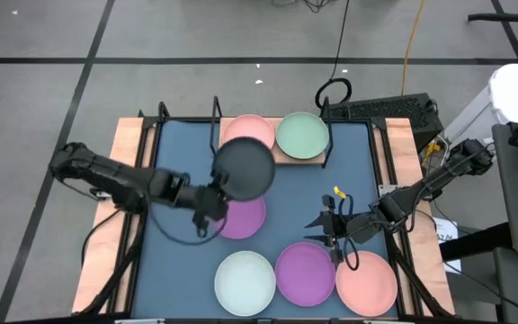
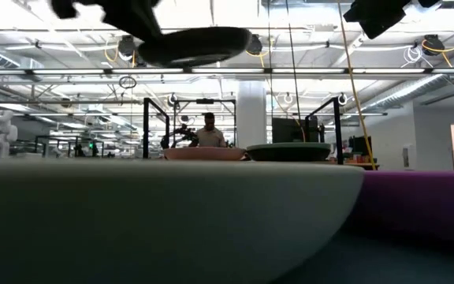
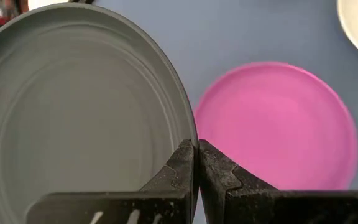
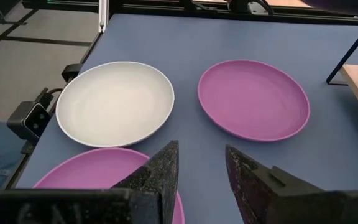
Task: Place and stack plates onto a shelf
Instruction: Stack the black bowl on the pink bowl, then stack the purple bowl on the green bowl
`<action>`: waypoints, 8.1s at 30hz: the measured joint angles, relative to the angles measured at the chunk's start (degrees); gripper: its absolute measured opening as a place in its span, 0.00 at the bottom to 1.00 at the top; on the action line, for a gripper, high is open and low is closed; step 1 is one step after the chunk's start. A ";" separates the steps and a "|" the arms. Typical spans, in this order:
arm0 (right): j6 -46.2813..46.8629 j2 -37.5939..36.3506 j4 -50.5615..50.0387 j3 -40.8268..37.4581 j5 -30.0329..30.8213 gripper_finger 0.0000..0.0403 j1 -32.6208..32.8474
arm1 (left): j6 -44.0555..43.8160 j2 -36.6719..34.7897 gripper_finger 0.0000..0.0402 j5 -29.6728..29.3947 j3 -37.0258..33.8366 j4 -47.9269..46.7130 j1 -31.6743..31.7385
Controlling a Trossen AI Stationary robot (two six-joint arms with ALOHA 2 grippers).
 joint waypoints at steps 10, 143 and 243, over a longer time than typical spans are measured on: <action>1.07 0.00 -1.06 -0.02 0.00 0.28 0.00 | 10.65 0.26 0.02 10.48 -0.01 12.49 14.07; 20.17 17.84 -5.39 8.02 -18.18 0.28 5.04 | -34.76 19.80 0.33 8.44 -0.04 21.26 -3.10; 2.90 37.89 -62.79 48.05 4.93 0.00 1.54 | -47.70 19.76 0.33 4.02 -4.52 19.93 -13.39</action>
